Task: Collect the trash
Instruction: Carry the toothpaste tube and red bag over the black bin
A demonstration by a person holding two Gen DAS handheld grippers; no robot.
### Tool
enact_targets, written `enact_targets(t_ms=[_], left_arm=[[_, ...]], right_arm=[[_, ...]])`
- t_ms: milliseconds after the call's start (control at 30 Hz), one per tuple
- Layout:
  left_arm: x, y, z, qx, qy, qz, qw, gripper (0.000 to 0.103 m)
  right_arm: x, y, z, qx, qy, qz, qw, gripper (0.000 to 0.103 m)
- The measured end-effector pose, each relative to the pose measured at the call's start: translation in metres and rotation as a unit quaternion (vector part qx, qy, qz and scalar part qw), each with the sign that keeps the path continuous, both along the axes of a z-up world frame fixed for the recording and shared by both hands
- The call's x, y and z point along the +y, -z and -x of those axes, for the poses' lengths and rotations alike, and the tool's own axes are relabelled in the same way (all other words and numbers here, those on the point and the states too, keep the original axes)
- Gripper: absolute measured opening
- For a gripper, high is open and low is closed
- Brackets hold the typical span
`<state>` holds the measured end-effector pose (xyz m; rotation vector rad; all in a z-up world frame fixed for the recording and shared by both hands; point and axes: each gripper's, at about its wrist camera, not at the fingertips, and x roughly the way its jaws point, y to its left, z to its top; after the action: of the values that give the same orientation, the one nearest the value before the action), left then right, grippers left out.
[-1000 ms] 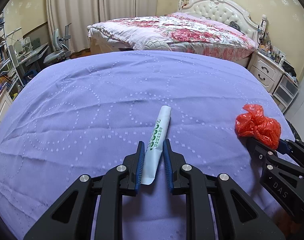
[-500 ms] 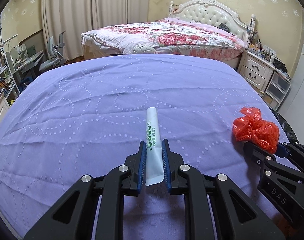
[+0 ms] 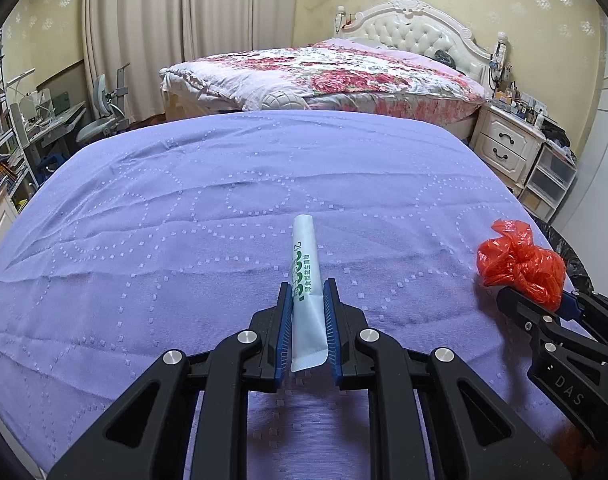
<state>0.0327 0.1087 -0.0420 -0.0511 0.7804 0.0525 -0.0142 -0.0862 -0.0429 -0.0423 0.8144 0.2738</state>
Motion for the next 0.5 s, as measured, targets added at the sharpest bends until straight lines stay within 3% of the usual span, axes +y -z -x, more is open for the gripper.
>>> enact_targets(t_ms=[500], left_arm=[[-0.031, -0.018, 0.004, -0.023, 0.034, 0.005, 0.9991, 0.017]], right_arm=[[-0.026, -0.019, 0.011, -0.024, 0.031, -0.006, 0.999, 0.037]])
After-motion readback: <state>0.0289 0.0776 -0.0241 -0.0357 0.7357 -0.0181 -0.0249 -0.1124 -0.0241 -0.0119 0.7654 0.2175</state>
